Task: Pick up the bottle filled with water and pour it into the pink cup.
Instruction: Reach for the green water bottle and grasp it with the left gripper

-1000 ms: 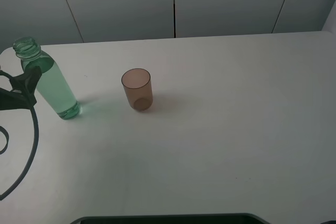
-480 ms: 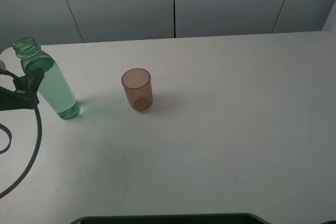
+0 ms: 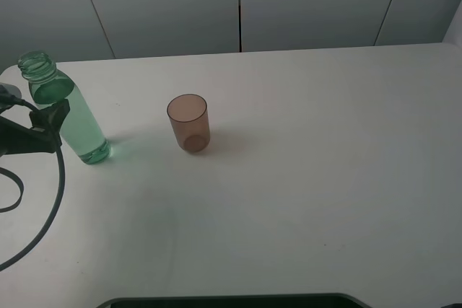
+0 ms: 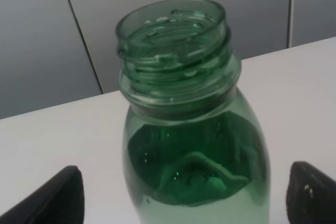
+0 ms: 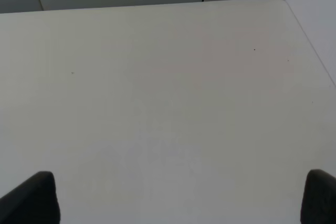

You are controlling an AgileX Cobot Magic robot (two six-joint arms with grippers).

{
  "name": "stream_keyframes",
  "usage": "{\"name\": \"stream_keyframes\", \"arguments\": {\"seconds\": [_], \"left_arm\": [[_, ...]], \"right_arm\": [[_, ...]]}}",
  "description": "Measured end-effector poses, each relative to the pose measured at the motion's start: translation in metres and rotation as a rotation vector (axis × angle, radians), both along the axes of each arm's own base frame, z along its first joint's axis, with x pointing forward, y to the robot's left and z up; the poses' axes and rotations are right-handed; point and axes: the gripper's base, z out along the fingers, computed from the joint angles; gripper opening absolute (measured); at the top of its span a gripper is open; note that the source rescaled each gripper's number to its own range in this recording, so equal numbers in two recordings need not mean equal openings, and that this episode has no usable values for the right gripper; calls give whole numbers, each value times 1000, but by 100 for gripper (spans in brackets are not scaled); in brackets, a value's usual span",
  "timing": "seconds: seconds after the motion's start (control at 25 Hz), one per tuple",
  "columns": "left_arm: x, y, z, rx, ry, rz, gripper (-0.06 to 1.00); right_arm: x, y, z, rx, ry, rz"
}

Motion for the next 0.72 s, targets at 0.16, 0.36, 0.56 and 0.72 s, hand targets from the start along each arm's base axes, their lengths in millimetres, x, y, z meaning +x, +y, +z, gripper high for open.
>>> {"name": "stream_keyframes", "arguments": {"seconds": [0.16,0.36,0.56,0.72], "left_arm": [[6,-1,3,3,-21,-3,97],[14,-2,8,-2,-54,-3,97],[14,-2,8,-1,-54,-5,97],[13,-2,8,-6,-53,-8,97]], "right_arm": [[0,0,0,2,0,-1],[0,0,0,2,0,-1],[0,0,0,2,0,-1],[0,0,0,2,0,-1]]}}
